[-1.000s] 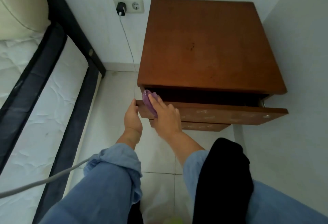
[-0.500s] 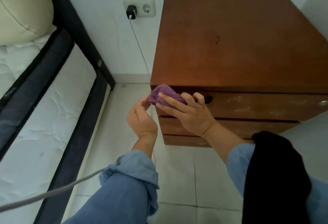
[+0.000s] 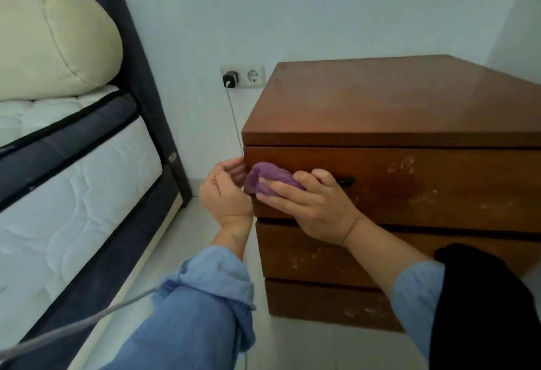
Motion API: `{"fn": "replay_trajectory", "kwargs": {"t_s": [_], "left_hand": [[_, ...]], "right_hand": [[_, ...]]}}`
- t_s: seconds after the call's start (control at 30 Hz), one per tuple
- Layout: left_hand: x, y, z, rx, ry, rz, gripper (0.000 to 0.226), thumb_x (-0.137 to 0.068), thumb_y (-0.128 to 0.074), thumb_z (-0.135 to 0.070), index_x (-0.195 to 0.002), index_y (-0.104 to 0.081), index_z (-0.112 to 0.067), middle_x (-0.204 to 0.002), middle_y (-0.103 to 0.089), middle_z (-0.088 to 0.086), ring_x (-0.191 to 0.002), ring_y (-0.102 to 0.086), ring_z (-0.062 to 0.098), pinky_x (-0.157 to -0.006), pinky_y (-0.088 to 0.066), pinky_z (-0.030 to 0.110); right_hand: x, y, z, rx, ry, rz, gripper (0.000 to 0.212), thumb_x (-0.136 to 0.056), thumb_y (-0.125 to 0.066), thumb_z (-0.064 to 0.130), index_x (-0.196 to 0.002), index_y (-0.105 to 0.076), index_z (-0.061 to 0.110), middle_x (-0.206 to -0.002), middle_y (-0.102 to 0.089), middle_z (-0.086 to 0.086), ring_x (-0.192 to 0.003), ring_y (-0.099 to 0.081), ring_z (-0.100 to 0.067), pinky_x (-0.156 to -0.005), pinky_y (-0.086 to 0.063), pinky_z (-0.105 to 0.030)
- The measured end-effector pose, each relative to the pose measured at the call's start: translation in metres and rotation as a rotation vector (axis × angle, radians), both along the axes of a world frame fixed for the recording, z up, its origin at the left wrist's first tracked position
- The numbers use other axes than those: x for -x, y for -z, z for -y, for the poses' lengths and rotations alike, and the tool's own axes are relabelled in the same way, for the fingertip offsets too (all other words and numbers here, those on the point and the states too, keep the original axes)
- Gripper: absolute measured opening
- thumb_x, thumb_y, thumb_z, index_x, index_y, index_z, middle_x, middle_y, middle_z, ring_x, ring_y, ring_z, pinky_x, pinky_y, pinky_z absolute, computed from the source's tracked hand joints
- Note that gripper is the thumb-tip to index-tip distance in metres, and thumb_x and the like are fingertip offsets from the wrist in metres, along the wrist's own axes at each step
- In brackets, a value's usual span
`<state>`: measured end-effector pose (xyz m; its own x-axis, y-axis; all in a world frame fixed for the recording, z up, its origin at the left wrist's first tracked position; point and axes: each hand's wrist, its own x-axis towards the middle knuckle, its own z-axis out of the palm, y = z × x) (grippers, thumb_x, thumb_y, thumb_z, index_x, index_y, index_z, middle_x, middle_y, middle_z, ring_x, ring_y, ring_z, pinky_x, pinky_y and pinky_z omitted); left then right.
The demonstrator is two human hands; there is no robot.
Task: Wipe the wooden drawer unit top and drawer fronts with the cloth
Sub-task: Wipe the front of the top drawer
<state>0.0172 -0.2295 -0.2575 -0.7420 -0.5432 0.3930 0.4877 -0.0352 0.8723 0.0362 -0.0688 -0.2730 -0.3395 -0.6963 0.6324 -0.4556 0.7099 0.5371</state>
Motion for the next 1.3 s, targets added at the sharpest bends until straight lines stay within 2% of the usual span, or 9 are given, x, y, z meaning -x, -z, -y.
{"fn": "replay_trajectory", "kwargs": {"t_s": [0.2,0.33,0.43,0.57,0.73,0.83,0.93,1.07,1.3], "left_hand": [[-0.023,0.014,0.000,0.171,0.091,0.141,0.034,-0.093,-0.032,-0.026,-0.104,-0.064,-0.024,-0.102,-0.069,-0.002,-0.096,-0.065,0.008,-0.085,-0.052,0.021],[-0.045,0.010,0.002,0.312,0.236,0.197,0.033,-0.097,-0.035,-0.023,-0.118,-0.061,-0.022,-0.106,-0.064,-0.007,-0.095,-0.058,0.001,-0.080,-0.042,0.014],[-0.061,0.015,0.005,0.413,0.290,0.273,0.044,-0.092,-0.038,-0.030,-0.132,-0.053,-0.020,-0.123,-0.062,-0.004,-0.111,-0.058,0.010,-0.097,-0.049,0.032],[-0.086,0.007,-0.004,0.530,0.291,0.357,0.051,-0.094,-0.047,-0.022,-0.144,-0.040,-0.020,-0.145,-0.047,0.000,-0.133,-0.044,0.018,-0.111,-0.037,0.041],[-0.111,0.010,-0.020,0.774,0.489,0.448,0.052,-0.094,-0.048,-0.021,-0.145,-0.037,-0.021,-0.139,-0.051,0.001,-0.120,-0.055,0.019,-0.104,-0.044,0.035],[-0.111,0.021,-0.028,0.953,0.581,0.506,0.060,-0.090,-0.048,-0.027,-0.147,-0.032,-0.024,-0.143,-0.047,0.003,-0.118,-0.056,0.023,-0.102,-0.046,0.039],[-0.105,0.032,-0.037,1.216,0.563,0.503,0.063,-0.093,-0.048,-0.026,-0.151,-0.023,-0.020,-0.154,-0.032,0.003,-0.141,-0.032,0.024,-0.117,-0.026,0.039],[-0.096,0.044,-0.041,1.552,0.482,0.455,0.069,-0.095,-0.043,-0.028,-0.153,-0.008,-0.015,-0.160,-0.017,0.003,-0.148,-0.009,0.017,-0.121,-0.003,0.040],[-0.093,0.063,-0.041,1.555,0.377,0.388,0.070,-0.091,-0.046,-0.026,-0.152,-0.014,-0.016,-0.158,-0.024,0.001,-0.147,-0.016,0.014,-0.121,-0.006,0.034]], "right_hand": [[-0.031,0.051,0.003,0.013,0.093,0.447,0.064,-0.081,-0.062,0.010,-0.136,-0.045,0.038,-0.134,-0.055,0.014,-0.098,-0.043,-0.017,-0.087,-0.033,-0.030],[-0.060,0.030,0.008,0.154,0.182,0.736,0.061,-0.094,-0.042,0.009,-0.144,-0.029,0.042,-0.137,-0.048,0.011,-0.095,-0.038,-0.014,-0.085,-0.033,-0.029],[-0.074,0.017,-0.001,0.352,0.206,0.798,0.062,-0.094,-0.044,0.013,-0.144,-0.025,0.044,-0.133,-0.051,0.011,-0.100,-0.043,-0.010,-0.091,-0.041,-0.029],[-0.098,-0.005,-0.023,0.689,0.223,0.764,0.056,-0.093,-0.052,0.017,-0.141,-0.035,0.039,-0.138,-0.050,0.013,-0.118,-0.051,-0.007,-0.098,-0.049,-0.033],[-0.112,-0.044,-0.046,0.923,0.247,0.499,0.050,-0.093,-0.051,0.011,-0.139,-0.041,0.026,-0.131,-0.052,0.005,-0.118,-0.051,-0.013,-0.098,-0.048,-0.034],[-0.104,-0.060,-0.046,0.869,0.284,0.354,0.048,-0.093,-0.050,0.014,-0.139,-0.041,0.026,-0.129,-0.049,0.000,-0.111,-0.051,-0.017,-0.088,-0.051,-0.033],[-0.089,-0.057,-0.042,0.725,0.405,0.294,0.045,-0.094,-0.051,0.017,-0.138,-0.044,0.025,-0.131,-0.048,-0.007,-0.108,-0.051,-0.024,-0.082,-0.054,-0.037],[-0.076,-0.019,-0.044,0.672,0.448,0.230,0.042,-0.084,-0.064,0.008,-0.125,-0.058,0.017,-0.119,-0.058,-0.012,-0.097,-0.057,-0.029,-0.075,-0.055,-0.042],[-0.078,0.044,-0.040,0.675,0.563,0.432,0.043,-0.081,-0.064,0.003,-0.121,-0.062,0.018,-0.121,-0.061,-0.011,-0.099,-0.059,-0.032,-0.081,-0.055,-0.042]]}}
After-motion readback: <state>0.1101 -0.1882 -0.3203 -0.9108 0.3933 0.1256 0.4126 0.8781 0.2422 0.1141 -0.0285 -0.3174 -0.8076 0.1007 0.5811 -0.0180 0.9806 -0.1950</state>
